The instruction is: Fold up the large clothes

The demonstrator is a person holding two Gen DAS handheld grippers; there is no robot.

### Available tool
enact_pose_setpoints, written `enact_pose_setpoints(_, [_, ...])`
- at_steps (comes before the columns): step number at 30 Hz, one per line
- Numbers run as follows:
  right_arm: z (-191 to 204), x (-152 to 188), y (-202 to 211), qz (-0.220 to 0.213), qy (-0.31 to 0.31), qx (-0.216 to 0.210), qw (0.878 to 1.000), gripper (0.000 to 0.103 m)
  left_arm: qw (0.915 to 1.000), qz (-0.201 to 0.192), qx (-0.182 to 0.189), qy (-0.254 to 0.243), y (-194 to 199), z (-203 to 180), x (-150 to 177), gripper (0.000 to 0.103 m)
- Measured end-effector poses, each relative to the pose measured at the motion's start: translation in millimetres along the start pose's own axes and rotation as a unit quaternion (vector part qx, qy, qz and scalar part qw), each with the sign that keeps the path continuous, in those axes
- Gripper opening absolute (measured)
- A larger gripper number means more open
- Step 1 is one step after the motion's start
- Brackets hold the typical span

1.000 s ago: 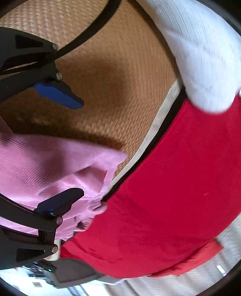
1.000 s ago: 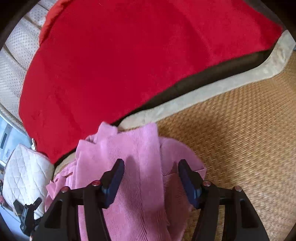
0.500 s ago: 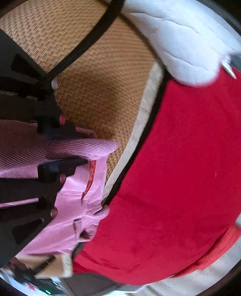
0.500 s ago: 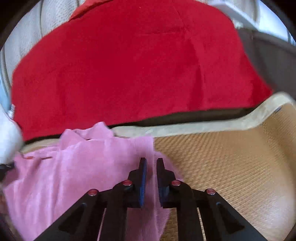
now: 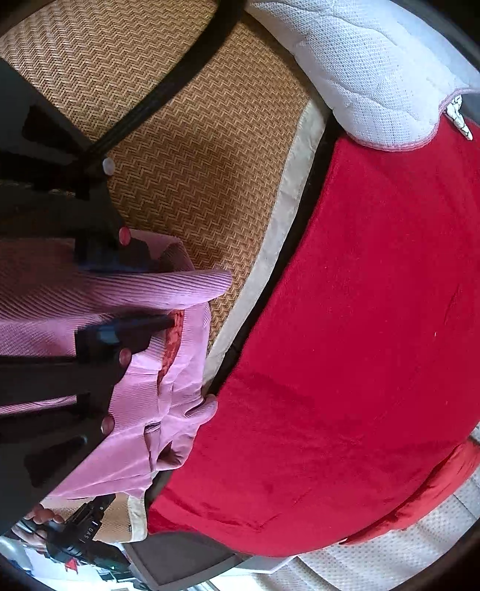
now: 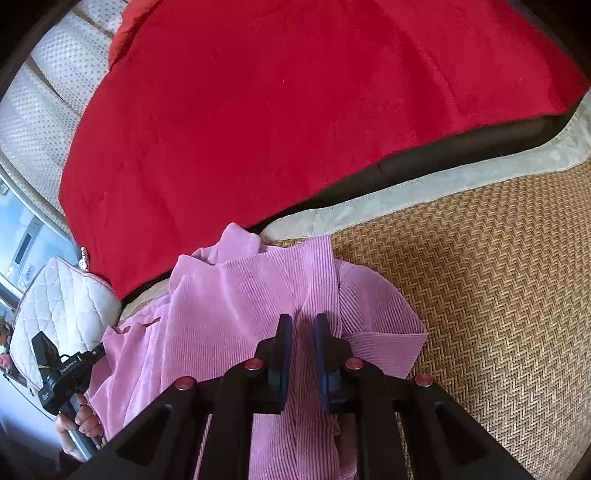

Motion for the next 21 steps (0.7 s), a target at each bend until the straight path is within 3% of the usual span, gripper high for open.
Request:
enact_pose_setpoints(1, [3,0,-4,-0.001,0.002,0.001,1.0,0.016,0.9999,0.003,0.008,0.008,-2,0,-1,0.045])
enact_pose_setpoints(5, [1,-6,-13,0.001,-0.005,-0.003,1.0,0.016,0.9997,0.006,0.017,0.018,-5,5,-3,0.043])
enact_pose_setpoints(7, [0,-9,-8,-0.005,-0.01,-0.014,1.0,0.016,0.9998,0.003,0.015,0.014,-4,7,-5,0.023])
enact_pose_setpoints(8, [-2,-11,-6,-0.013,-0.016,-0.021,1.0,0.018,0.9998,0.001,0.014,0.011,0,6,-4,0.02])
enact_pose_setpoints(10, [-7,-16,2,-0.029,-0.032,-0.032,0.999,0.042,0.9998,-0.002,0.014,0.01,1,4,-4,0.02])
enact_pose_setpoints(11, [-9,-18,6,-0.039,-0.046,-0.042,0.997,0.071,0.9998,0.001,0.014,0.013,0,4,-3,0.02])
enact_pose_setpoints(12, [-11,-21,10,-0.053,-0.058,-0.05,0.996,0.077,0.9998,0.004,0.011,0.018,0,6,-3,0.024])
enact_pose_setpoints(14, [-11,-25,13,-0.063,-0.056,-0.059,0.995,0.077,0.9992,0.012,0.016,0.033,-5,9,-2,0.026])
enact_pose_setpoints(18, [-4,-25,0,-0.032,-0.037,-0.065,0.997,0.069,0.9994,0.007,0.017,0.028,-3,7,-3,0.026])
enact_pose_setpoints(21, [-5,-20,-17,-0.011,-0.03,-0.042,0.999,0.068,0.9998,-0.004,0.02,0.008,-1,-2,-2,0.012])
Point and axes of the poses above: each gripper's, at about its wrist camera, not at the fingertips, and y roughly against the way its jaws point, z to its left, x to its underside, the point moved 8 cm from there along -y, roughly the way its jaws point, and after that the axes turned 8 degrees about y, right-handed, at the moved point
